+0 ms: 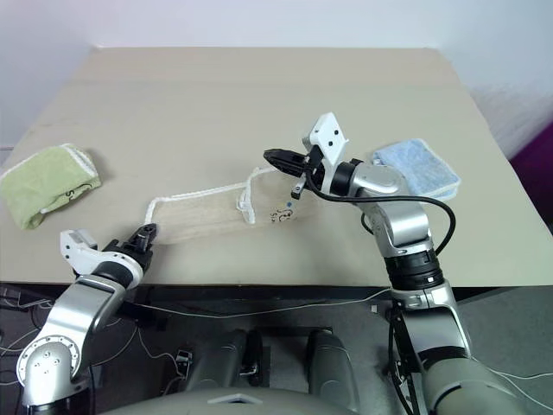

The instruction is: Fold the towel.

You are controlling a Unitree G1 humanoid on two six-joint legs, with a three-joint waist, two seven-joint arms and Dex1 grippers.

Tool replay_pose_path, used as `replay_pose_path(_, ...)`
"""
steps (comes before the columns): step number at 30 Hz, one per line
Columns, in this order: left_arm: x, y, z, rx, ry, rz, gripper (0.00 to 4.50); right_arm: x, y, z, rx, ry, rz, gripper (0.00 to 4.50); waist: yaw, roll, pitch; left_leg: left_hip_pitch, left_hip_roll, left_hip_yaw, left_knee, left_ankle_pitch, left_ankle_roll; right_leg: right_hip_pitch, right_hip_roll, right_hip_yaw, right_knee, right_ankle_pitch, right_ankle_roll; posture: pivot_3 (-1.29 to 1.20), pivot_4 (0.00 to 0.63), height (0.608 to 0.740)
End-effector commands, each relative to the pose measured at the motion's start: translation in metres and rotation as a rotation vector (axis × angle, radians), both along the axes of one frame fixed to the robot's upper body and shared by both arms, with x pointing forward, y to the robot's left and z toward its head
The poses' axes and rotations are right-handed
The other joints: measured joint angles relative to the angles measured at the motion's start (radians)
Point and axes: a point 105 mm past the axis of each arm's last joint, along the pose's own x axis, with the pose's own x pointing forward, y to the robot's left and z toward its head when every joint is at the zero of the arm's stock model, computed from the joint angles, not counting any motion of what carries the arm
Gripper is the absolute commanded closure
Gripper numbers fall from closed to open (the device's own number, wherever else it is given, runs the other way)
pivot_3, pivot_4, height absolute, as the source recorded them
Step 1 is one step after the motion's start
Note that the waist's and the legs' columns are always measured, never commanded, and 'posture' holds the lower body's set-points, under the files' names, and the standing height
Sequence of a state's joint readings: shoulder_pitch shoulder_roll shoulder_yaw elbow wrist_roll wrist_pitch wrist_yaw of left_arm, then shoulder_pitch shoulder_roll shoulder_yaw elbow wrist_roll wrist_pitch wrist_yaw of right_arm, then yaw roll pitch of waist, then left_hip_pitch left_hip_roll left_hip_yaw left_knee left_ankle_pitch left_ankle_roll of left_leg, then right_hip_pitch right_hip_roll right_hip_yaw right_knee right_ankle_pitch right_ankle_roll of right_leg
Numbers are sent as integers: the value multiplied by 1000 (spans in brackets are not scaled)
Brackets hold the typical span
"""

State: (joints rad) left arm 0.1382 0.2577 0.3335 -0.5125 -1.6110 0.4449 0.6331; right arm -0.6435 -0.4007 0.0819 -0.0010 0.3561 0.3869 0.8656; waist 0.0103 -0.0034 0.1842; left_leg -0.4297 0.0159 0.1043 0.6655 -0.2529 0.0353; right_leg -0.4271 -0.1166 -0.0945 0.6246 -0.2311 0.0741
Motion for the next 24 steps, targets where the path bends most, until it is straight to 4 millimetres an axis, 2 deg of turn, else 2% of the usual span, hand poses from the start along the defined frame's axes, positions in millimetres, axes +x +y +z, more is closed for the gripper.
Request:
replay_pose_path(1,3,12,17,12,-75,29,4474,-7,-3,11,0,-56,14,4500,1,0,0,0,0,0,0,0,0,0,0,0,0,0,0,0,150,740)
replay_pose_path(7,10,40,42,78,-168,66,4474,-7,-8,3,-17,-44,0,4500,-1,0,0,0,0,0,-1,0,-1,0,0,0,-2,0,0,0,150,740)
replay_pose_path(12,12,78,83,195,-304,99,4474,-7,-13,2,-25,-48,-22,4500,-2,-1,1,0,1,0,-2,0,-1,0,1,0,-4,0,0,0,150,740)
replay_pose_path(15,15,88,105,288,-356,72,4474,-7,-15,2,-26,-52,-36,4500,-2,-1,1,-1,1,0,-2,-1,-1,0,1,0,-5,0,0,0,150,740)
replay_pose_path(18,22,79,128,382,-428,-11,4474,-6,-17,2,-25,-53,-48,4500,1,-1,1,-1,0,0,-3,-1,-2,0,1,0,-6,0,0,0,150,740)
replay_pose_path(20,29,58,145,471,-502,-125,4474,-6,-19,1,-27,-51,-58,4500,2,-1,1,-2,0,0,-3,-1,-2,0,1,0,-7,0,0,0,150,740)
replay_pose_path(21,31,38,151,543,-535,-231,4474,-5,-19,1,-26,-51,-64,4500,2,-1,1,-2,0,0,-3,-1,-2,-1,1,-1,-8,0,0,0,150,740)
replay_pose_path(24,32,-4,152,653,-593,-448,4474,-5,-21,1,-23,-54,-77,4500,-1,-1,1,-3,0,2,-3,2,-6,-1,3,0,-9,0,0,0,150,740)
